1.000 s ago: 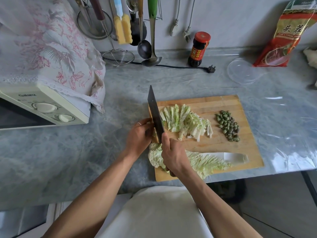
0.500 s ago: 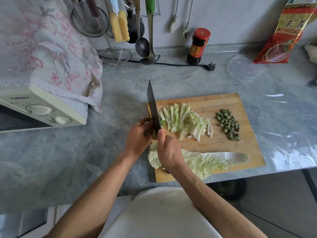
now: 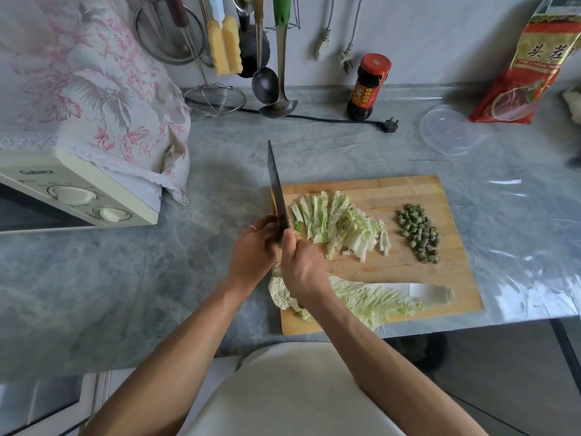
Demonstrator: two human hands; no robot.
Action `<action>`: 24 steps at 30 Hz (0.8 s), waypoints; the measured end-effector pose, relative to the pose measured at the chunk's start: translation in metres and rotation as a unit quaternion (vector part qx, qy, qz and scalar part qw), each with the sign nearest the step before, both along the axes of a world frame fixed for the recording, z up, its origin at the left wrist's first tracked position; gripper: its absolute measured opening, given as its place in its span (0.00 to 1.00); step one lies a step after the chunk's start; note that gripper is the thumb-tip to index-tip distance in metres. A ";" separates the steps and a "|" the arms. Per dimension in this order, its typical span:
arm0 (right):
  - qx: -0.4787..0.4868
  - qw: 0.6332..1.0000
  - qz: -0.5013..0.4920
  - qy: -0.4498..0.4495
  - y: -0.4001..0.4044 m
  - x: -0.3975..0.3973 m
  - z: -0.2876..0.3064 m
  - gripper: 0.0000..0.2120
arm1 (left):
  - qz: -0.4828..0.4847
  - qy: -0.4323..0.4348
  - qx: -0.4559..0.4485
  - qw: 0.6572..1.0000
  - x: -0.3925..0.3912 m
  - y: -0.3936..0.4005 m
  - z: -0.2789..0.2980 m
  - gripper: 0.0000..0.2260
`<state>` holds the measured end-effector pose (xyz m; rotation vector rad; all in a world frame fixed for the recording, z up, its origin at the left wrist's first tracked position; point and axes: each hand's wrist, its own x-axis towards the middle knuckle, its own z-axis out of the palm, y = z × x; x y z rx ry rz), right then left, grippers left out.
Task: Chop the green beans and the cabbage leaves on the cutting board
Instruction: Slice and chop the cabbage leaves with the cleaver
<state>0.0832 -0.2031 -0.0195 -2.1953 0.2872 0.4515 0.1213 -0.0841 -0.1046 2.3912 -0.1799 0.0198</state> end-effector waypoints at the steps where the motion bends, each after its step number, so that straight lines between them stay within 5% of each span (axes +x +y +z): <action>1: 0.003 1.000 -0.005 -0.002 0.000 0.008 0.002 0.18 | 0.002 0.000 0.018 1.000 0.000 -0.001 0.000 0.10; 8: 0.062 0.996 -0.061 -0.025 -0.013 0.001 -0.004 0.33 | -0.008 -0.012 0.002 1.000 -0.002 0.001 0.004 0.10; 16: 0.063 0.998 -0.018 -0.003 -0.035 -0.006 0.006 0.24 | 0.008 -0.011 0.010 1.000 0.000 -0.001 0.008 0.07; 24: 0.165 0.980 -0.105 0.032 -0.065 -0.014 0.025 0.27 | 0.036 0.017 -0.028 0.999 0.002 -0.012 0.019 0.08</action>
